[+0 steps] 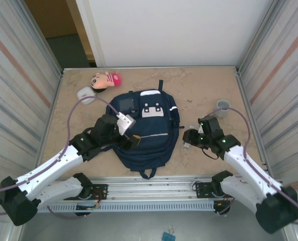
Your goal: Pack the student bag
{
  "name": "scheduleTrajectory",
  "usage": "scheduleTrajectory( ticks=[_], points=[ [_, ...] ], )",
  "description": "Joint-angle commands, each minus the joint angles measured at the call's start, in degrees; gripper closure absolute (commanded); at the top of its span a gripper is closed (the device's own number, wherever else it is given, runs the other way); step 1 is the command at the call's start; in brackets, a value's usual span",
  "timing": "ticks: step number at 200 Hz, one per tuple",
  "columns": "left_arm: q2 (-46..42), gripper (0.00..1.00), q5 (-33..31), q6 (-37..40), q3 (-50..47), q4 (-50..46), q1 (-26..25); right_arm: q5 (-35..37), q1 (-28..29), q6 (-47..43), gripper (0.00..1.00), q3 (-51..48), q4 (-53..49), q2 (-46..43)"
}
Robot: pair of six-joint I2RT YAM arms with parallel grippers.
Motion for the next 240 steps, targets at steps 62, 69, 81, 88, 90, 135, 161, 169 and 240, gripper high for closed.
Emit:
scheduleTrajectory(
  ticks=[62,69,81,88,90,135,161,169,240],
  points=[
    [9.61,0.10,11.75,23.12,4.85,-5.24,-0.92,-6.61,-2.01,0.72,0.66,-2.42,5.53,-6.64],
    [10.85,0.10,11.38,23.75,5.06,-5.24,-1.17,-6.90,-2.06,0.88,0.66,-2.50,5.80,-6.36],
    [13.03,0.09,9.60,24.41,5.16,-4.45,-1.57,-7.13,-2.04,0.89,0.66,-2.52,6.34,-5.92],
    [14.33,0.08,8.11,24.53,5.21,-3.73,-1.82,-7.29,-2.06,0.96,0.66,-2.47,6.65,-5.71],
    [14.74,0.08,7.47,24.53,5.24,-3.52,-1.95,-7.36,-2.06,0.95,0.66,-2.46,6.70,-5.63],
    [19.04,0.11,-3.11,22.80,4.75,4.17,-2.28,-7.98,-1.89,0.64,0.66,-2.52,7.26,-5.24],
    [17.56,0.27,-5.58,21.78,3.59,8.04,-2.28,-7.83,-1.89,0.15,0.66,-2.60,7.10,-5.42],
    [16.79,0.36,-5.99,21.48,3.08,8.89,-2.28,-7.81,-1.93,0.17,0.66,-2.60,7.27,-5.42],
    [11.41,1.00,-1.83,14.80,4.63,6.75,-3.66,-9.23,-2.80,0.43,0.66,-1.85,8.90,-3.70]
  ],
)
